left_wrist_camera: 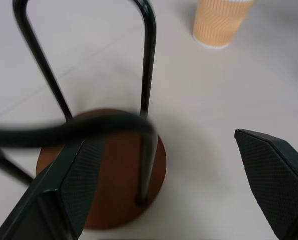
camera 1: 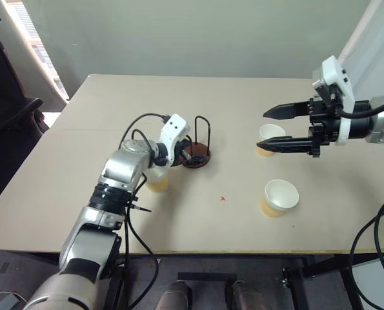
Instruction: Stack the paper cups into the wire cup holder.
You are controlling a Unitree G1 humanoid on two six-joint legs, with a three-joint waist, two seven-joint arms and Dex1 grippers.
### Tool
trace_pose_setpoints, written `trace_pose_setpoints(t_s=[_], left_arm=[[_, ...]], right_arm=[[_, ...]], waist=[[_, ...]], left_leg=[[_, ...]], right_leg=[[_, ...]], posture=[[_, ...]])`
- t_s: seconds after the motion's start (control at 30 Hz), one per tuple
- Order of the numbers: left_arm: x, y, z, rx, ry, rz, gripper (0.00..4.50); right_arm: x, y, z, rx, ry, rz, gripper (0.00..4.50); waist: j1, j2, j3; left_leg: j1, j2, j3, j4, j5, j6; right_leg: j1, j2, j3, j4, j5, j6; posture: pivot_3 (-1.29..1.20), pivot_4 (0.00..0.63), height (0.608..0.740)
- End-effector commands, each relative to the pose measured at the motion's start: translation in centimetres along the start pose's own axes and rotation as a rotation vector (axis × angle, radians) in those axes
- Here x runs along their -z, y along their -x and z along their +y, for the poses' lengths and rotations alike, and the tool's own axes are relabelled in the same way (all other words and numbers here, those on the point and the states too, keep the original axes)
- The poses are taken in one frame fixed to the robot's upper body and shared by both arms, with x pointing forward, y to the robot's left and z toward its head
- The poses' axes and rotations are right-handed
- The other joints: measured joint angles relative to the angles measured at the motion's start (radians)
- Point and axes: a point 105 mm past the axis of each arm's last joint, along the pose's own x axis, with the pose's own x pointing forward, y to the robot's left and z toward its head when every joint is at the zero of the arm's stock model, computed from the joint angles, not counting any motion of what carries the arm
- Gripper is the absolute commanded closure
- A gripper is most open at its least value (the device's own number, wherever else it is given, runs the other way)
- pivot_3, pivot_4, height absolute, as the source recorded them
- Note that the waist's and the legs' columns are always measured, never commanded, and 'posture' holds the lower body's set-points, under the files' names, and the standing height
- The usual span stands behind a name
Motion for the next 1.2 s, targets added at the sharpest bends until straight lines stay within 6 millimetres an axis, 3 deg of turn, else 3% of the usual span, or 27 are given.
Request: trace_pose_setpoints(t_s=[0.03, 0.07, 0.17, 0.5, 0.73, 0.9, 1.0, 1.2], left_arm=[[-2.0, -0.2, 0.3, -0.017, -0.054, -0.061, 0.07], [-2.1, -0.4, 0.2, -0.018, -0.058, -0.069, 0.07], [-2.4, -0.8, 0.0, -0.01, -0.076, -0.082, 0.68], [-2.9, -0.7, -1.1, 0.068, -0.112, -0.112, 4.37], [-4.1, 1.7, -2.7, 0.257, -0.235, -0.147, 4.44], [-4.8, 3.4, -6.0, 0.502, -0.271, -0.174, 4.44], [-4.3, 3.6, -7.8, 0.615, -0.268, -0.155, 4.44], [-3.1, 2.9, -9.1, 0.707, -0.258, -0.113, 4.44]], right_arm=[[-1.1, 0.8, 0.2, 0.024, 0.044, -0.027, 0.0], [-1.1, 0.8, 0.2, 0.025, 0.043, -0.028, 0.0], [-1.0, 0.8, 0.2, 0.025, 0.041, -0.029, 0.0], [-0.8, 0.8, 0.3, 0.032, 0.033, -0.031, 0.0], [-0.5, 1.6, 1.2, 0.017, 0.032, -0.001, 0.0], [-0.2, 2.9, 2.5, 0.013, 0.025, 0.043, 0.0], [-0.2, 3.3, 2.6, 0.036, 0.021, 0.044, 0.0], [-0.4, 3.8, 3.0, 0.069, 0.018, 0.046, 0.0]], waist=[[0.0, 0.0, 0.0], [0.0, 0.0, 0.0], [0.001, 0.0, 0.0], [0.001, 0.0, 0.0], [0.002, 0.0, 0.0], [0.01, 0.0, 0.0], [0.01, 0.0, 0.0], [0.009, 0.0, 0.0]], left_leg=[[0.0, 0.0, 0.0, 0.0, 0.0, 0.0], [0.0, 0.0, 0.0, 0.0, 0.0, 0.0], [0.0, 0.0, 0.0, 0.001, 0.0, 0.0], [0.0, 0.0, 0.001, 0.001, 0.0, 0.0], [-0.001, 0.0, 0.0, 0.001, 0.0, 0.0], [-0.003, -0.001, 0.0, 0.002, -0.001, 0.0], [-0.004, -0.001, 0.001, 0.004, -0.003, 0.003], [-0.004, -0.001, 0.001, 0.008, -0.008, 0.011]], right_leg=[[0.0, 0.0, 0.0, 0.0, 0.0, 0.0], [0.0, 0.0, 0.0, 0.0, 0.0, 0.0], [0.0, 0.0, 0.0, 0.0, 0.0, 0.001], [0.0, 0.0, 0.0, 0.0, 0.0, 0.002], [0.0, 0.0, 0.0, -0.001, 0.0, 0.002], [0.0, 0.0, 0.0, -0.002, -0.001, 0.003], [0.0, -0.001, 0.0, -0.002, -0.001, 0.004], [0.001, -0.001, 0.0, 0.0, -0.001, 0.005]], posture=[[0.0, 0.15, 0.74], [0.0, 0.15, 0.74], [0.0, 0.15, 0.74], [0.0, 0.15, 0.74], [0.0, 0.15, 0.74], [0.0, 0.15, 0.74], [0.0, 0.15, 0.74], [0.0, 0.15, 0.74]])
